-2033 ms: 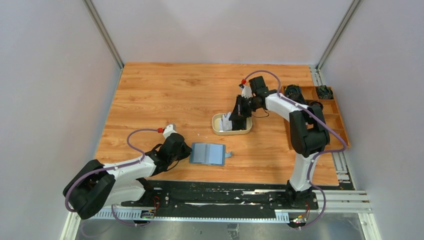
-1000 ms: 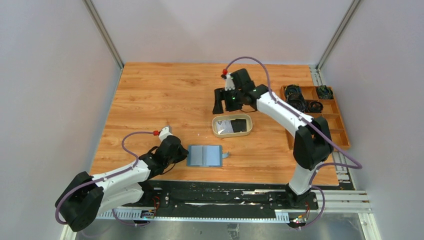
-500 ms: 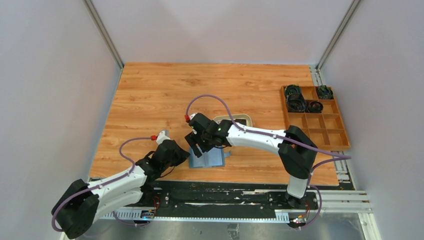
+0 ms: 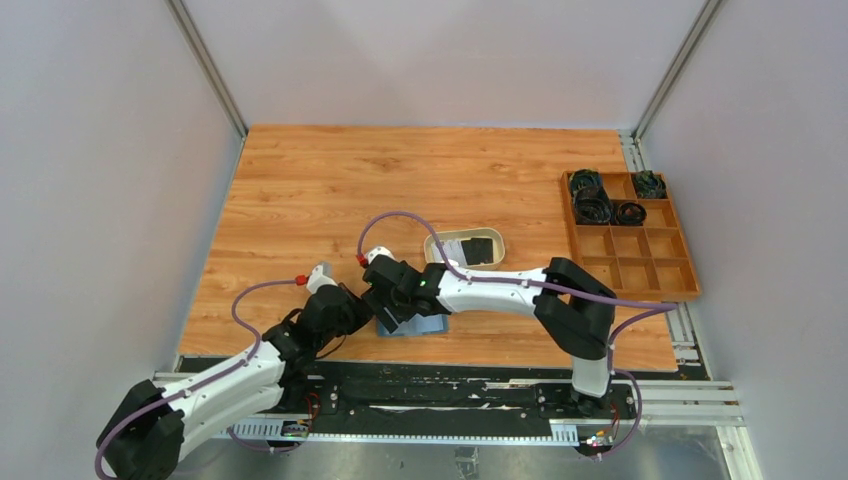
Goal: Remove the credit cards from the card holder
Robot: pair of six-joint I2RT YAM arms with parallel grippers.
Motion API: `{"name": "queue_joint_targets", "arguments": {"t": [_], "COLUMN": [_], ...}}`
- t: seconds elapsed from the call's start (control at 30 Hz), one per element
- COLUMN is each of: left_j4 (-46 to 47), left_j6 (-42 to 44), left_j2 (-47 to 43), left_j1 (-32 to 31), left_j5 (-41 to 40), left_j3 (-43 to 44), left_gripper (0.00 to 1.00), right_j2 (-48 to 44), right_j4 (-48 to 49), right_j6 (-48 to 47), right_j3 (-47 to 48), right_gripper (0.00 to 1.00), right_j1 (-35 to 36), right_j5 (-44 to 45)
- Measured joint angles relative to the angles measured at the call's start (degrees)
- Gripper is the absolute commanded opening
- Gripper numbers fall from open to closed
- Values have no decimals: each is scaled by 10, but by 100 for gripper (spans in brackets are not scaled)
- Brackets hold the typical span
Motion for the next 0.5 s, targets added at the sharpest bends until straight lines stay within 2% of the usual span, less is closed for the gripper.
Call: {"name": "queue_joint_targets", "arguments": {"t": [0.5], "left_j4": [-39], "left_j6": [-8], "left_j2": [-31], "left_j1": [0], "left_j5": [-8], "left_j3": [-4], "left_gripper": [0], "right_j2": [37], "right_j4": [27], "right_j6": [0], "right_j3": [0], "right_gripper": [76], "right_j1": [10], "right_j5": [5]}}
